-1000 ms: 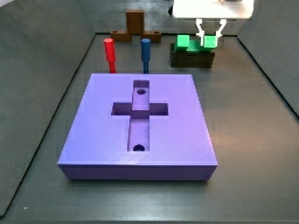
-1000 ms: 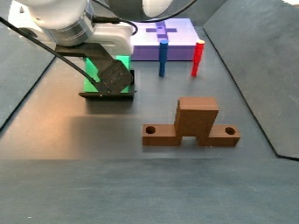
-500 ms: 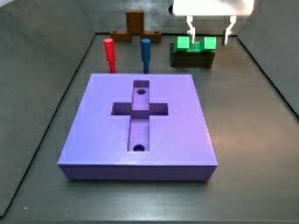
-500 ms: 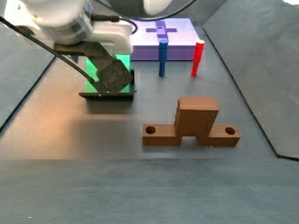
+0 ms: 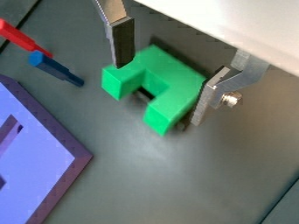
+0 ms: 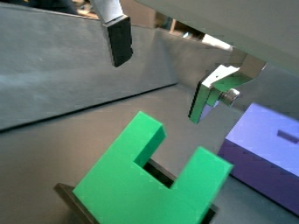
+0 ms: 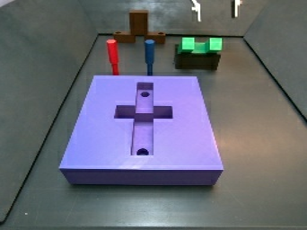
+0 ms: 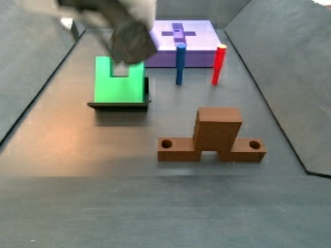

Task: Pick up the green object. Move up. Place the green object on the fixture. Regrasp the green object. Move to above the board. Insert the green object.
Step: Regrasp the green object.

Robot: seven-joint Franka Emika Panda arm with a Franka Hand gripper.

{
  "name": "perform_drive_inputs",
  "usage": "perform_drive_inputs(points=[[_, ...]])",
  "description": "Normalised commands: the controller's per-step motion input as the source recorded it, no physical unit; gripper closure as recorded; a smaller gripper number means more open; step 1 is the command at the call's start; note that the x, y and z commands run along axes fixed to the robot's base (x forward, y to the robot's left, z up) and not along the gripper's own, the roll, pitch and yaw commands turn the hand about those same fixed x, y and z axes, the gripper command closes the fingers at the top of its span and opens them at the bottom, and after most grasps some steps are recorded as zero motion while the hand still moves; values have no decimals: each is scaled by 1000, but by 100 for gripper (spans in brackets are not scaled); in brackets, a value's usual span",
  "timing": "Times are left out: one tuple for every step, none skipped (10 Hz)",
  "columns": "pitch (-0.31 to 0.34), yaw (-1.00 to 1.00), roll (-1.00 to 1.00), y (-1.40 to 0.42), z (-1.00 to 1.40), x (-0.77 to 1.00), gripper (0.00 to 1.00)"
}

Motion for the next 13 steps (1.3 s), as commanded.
perform_drive_inputs(points=[[0,477,911,-166,309,-11,0],[629,460,563,-29,91,0,0],[780,311,589,-100,17,169,0],[757,180,606,-180,0,400,0],[863,31,583,-120,0,546,0],[580,-177,223,-254,0,317,0],[0,0,-11,0,0,0,0],[0,0,83,-123,0,0,0],[0,0,14,0,-94,0,0],[-37,-157,63,-209,0,-231,0],[-334,0,1000,-394,111,-171,0],[-417,0,1000,-294,69,-254,0],[-431,0,1000,-334,66,-174,0]])
